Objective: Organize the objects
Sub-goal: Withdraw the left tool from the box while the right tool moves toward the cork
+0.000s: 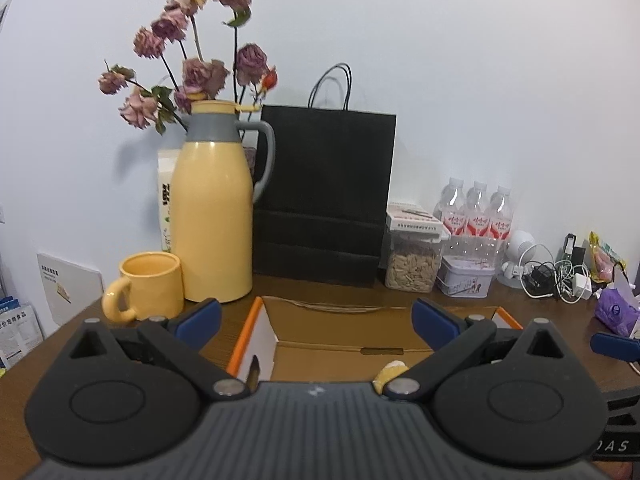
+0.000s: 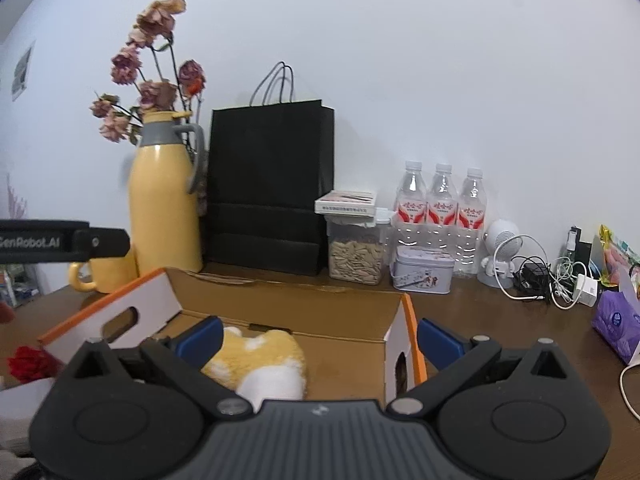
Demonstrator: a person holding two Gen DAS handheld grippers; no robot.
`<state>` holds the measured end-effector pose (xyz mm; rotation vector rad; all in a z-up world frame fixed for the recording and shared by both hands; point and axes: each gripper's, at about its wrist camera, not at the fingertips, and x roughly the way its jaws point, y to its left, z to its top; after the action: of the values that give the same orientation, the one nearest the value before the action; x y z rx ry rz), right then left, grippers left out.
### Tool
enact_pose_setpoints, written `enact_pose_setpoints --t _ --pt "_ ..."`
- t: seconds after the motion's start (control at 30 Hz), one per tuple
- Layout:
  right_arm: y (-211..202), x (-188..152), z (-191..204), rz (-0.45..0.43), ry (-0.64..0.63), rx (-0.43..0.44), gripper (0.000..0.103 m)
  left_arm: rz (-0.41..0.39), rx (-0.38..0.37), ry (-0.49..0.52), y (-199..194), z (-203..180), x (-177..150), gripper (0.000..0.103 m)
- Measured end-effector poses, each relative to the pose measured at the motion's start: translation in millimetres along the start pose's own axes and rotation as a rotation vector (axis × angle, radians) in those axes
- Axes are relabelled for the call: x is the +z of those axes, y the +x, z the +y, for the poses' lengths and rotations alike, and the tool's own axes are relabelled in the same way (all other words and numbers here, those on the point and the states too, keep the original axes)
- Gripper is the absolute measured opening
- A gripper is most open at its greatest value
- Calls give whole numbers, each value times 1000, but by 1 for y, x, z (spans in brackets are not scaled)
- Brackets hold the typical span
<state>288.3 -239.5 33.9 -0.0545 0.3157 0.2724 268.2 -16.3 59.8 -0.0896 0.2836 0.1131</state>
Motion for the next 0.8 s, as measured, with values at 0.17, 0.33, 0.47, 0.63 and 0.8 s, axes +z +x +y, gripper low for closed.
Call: enact_pose_setpoints --t 0.17,0.33,0.47,0.63,0.8 --pt "-25 2 7 3 1 20 103 -3 7 -2 -25 9 2 103" --pt "-52 0 17 3 -4 43 103 13 4 -5 -49 22 -2 103" --pt "-72 -8 29 12 -21 73 103 32 0 7 -65 32 -12 103" --pt "-89 -22 41 45 -37 102 103 80 4 14 -78 47 -30 103" --pt "-104 -39 53 80 -52 144 100 119 8 8 -89 64 -47 103"
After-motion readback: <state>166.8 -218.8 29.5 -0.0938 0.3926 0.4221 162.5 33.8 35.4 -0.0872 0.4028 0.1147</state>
